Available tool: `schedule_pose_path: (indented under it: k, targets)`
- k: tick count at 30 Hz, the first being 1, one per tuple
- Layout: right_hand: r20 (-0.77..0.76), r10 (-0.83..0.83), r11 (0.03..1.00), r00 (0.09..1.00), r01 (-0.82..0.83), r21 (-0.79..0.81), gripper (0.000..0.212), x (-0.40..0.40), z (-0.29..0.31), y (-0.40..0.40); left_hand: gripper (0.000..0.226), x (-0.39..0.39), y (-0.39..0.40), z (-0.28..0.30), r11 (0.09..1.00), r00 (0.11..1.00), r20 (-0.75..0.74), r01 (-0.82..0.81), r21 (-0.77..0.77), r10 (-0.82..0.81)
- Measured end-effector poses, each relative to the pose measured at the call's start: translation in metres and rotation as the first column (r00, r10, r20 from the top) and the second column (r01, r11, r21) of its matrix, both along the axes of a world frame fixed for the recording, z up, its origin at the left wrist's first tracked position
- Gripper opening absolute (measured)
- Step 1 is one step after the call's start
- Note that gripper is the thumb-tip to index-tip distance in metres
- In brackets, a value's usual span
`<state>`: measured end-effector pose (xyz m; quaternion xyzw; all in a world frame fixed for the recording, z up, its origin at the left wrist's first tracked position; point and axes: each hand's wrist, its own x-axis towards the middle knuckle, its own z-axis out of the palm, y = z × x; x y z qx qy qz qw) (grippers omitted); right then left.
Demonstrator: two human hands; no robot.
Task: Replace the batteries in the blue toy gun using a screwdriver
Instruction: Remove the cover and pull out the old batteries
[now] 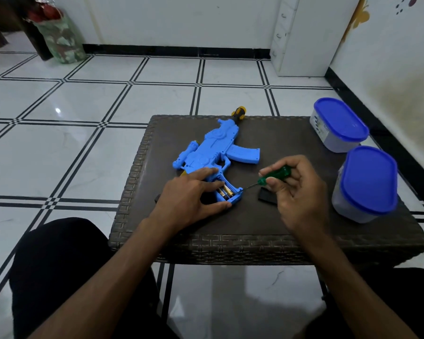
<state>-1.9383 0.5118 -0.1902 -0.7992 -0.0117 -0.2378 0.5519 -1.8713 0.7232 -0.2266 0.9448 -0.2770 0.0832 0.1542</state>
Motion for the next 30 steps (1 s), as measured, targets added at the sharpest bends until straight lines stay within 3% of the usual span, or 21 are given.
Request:
schedule_pose_path:
  k: [6,12,18,20,22,24,27,30]
  targets:
    - [-0.032,-0.082,0.921,0.996,0.088,0.38,0.023,-0.015,-0.019,-0.001,0.06,-0.005,-0.002,0.0,1.0,1.0,0.003,-0.008,0.003,0.008]
    - [-0.012,-0.049,0.882,0.999,0.049,0.469,0.019,-0.013,-0.017,-0.001,0.057,-0.006,-0.002,0.003,1.0,1.0,-0.005,-0.001,0.01,0.001]
    - [-0.01,0.035,0.963,0.999,-0.031,0.268,0.025,0.005,0.007,-0.007,0.081,-0.005,0.005,-0.001,0.997,0.998,-0.061,-0.015,-0.079,0.01]
    - [-0.115,0.052,0.999,0.992,-0.053,-0.005,0.018,0.015,0.014,-0.006,0.093,-0.005,0.007,-0.002,0.997,0.997,-0.065,-0.04,-0.07,0.036]
    - [-0.24,0.074,0.925,0.968,-0.157,-0.347,0.008,0.026,0.013,-0.003,0.102,-0.005,0.006,-0.001,0.996,0.992,-0.096,-0.081,-0.045,0.077]
    - [-0.338,0.113,0.778,0.934,-0.294,-0.555,0.02,0.036,0.009,0.001,0.106,-0.005,0.005,0.0,0.994,0.989,-0.108,-0.106,-0.032,0.102]
    - [-0.453,0.152,0.636,0.878,-0.438,-0.636,0.027,0.049,0.003,0.004,0.105,-0.005,0.005,0.001,0.993,0.985,-0.139,-0.11,-0.04,0.104]
    - [-0.453,0.167,0.597,0.876,-0.455,-0.661,0.025,0.057,0.002,0.008,0.098,-0.005,0.006,0.002,0.992,0.981,-0.158,-0.118,-0.041,0.11]
